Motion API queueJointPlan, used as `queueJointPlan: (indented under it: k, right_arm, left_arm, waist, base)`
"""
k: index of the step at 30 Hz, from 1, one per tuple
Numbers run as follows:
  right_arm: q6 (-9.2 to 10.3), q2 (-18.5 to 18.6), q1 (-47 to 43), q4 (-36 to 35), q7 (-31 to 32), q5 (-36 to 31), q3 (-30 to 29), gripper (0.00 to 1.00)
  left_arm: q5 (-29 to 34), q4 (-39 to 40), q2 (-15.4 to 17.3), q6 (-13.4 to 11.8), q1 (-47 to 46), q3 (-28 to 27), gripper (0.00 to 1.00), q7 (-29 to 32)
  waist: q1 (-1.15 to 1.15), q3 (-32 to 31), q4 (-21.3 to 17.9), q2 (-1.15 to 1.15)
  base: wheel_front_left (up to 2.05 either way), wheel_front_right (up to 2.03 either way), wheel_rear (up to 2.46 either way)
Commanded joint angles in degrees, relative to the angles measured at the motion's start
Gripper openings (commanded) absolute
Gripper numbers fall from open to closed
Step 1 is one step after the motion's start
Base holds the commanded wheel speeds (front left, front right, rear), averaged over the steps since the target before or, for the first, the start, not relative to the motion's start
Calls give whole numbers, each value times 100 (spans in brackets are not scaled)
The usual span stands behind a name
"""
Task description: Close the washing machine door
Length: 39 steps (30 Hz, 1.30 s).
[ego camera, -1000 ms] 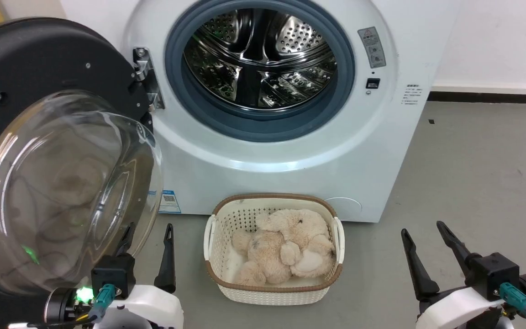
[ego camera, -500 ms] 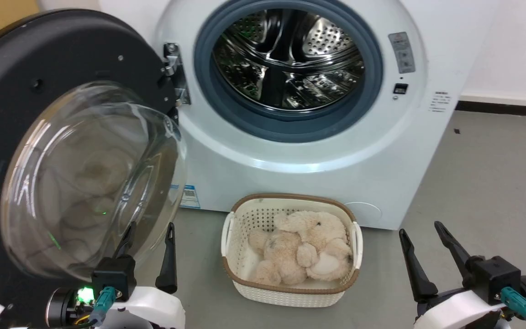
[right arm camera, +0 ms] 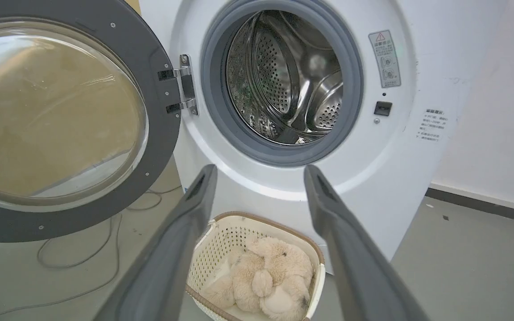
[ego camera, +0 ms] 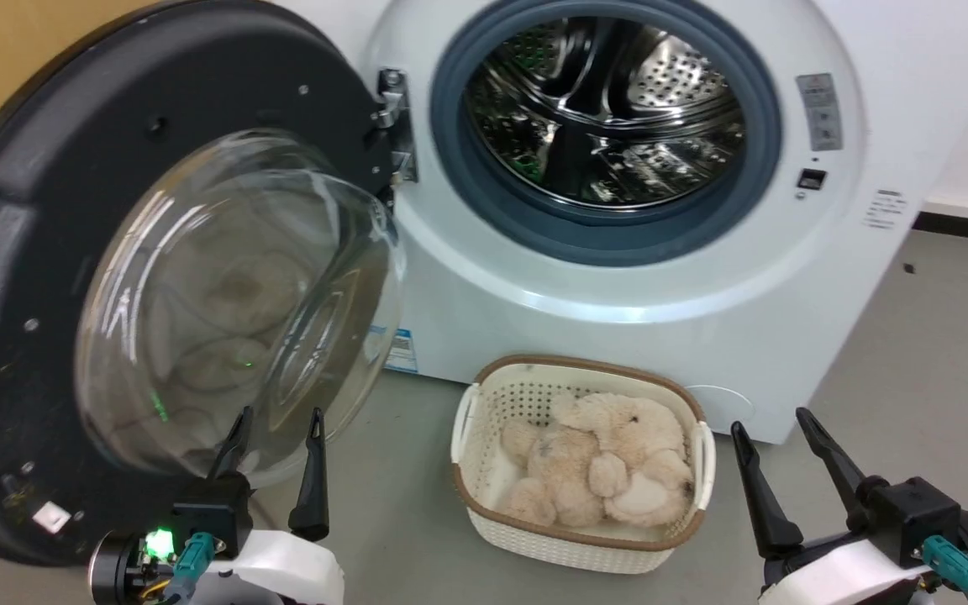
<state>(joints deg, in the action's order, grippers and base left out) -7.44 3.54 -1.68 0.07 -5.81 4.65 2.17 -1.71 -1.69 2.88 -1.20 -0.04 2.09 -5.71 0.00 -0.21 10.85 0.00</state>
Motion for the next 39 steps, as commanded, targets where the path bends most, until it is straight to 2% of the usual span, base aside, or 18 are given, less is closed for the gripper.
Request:
queueJointPlan:
  k: [1, 6, 39]
  right_arm:
    - [-2, 26, -78, -22, -52, 53, 18, 100]
    - [-2, 49, -62, -11, -136, 124, 109, 100]
    - [-3, 297, 258, 180, -555, 566, 598, 100]
  left_arm:
    - [-30, -13, 10, -25, 46, 9, 100, -62]
    - [-53, -4, 14, -48, 77, -6, 100, -145]
    - [-218, 247, 4, -335, 367, -66, 100, -565]
  waist:
    - [0, -5, 93, 0]
    - [0, 4, 334, 0]
    - [0, 120, 1247, 0]
  base:
    - [0, 0, 0]
    - [0, 0, 0]
    - [0, 0, 0]
